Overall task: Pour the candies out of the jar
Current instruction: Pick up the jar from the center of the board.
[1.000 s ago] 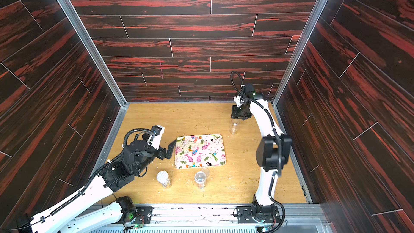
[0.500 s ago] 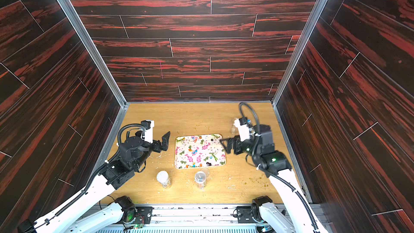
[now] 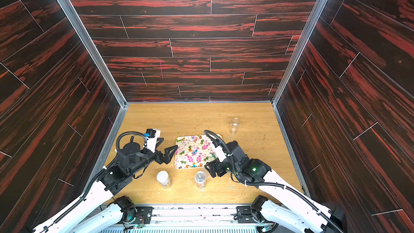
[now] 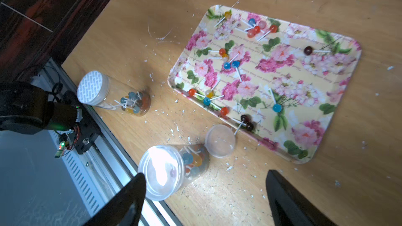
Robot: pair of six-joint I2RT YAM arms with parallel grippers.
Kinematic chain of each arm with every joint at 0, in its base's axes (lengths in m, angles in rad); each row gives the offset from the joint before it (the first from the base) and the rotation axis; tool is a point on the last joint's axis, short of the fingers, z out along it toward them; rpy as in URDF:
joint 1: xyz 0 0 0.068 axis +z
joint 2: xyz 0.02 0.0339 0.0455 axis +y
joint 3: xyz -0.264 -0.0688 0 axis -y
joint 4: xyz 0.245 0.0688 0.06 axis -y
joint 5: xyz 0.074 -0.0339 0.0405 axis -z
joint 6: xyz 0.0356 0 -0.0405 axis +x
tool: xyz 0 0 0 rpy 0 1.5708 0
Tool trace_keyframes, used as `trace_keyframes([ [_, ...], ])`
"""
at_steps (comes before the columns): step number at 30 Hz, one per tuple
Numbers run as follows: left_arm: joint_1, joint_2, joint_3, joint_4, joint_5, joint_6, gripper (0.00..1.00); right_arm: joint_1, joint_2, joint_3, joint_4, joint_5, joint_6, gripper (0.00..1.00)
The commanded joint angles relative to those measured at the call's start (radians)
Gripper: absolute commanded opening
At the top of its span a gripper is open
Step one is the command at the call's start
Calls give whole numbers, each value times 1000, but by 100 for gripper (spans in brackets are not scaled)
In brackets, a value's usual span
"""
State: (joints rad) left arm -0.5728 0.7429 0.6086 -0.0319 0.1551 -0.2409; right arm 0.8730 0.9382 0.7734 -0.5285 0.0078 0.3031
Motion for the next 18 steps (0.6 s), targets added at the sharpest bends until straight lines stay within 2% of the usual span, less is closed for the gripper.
trace_keyframes([
  [1, 43, -18, -14, 52, 197, -61, 100, 64, 34, -18, 32, 64, 51, 89],
  [8, 97, 22, -18, 114, 314, -136, 100, 163, 120, -15, 28, 105, 57, 87],
  [12, 105, 21, -23, 113, 318, -147, 100, 230, 166, -9, 40, 132, 68, 86],
  [18, 107, 9, -33, 102, 307, -154, 100, 263, 239, -5, 73, 152, 78, 83],
])
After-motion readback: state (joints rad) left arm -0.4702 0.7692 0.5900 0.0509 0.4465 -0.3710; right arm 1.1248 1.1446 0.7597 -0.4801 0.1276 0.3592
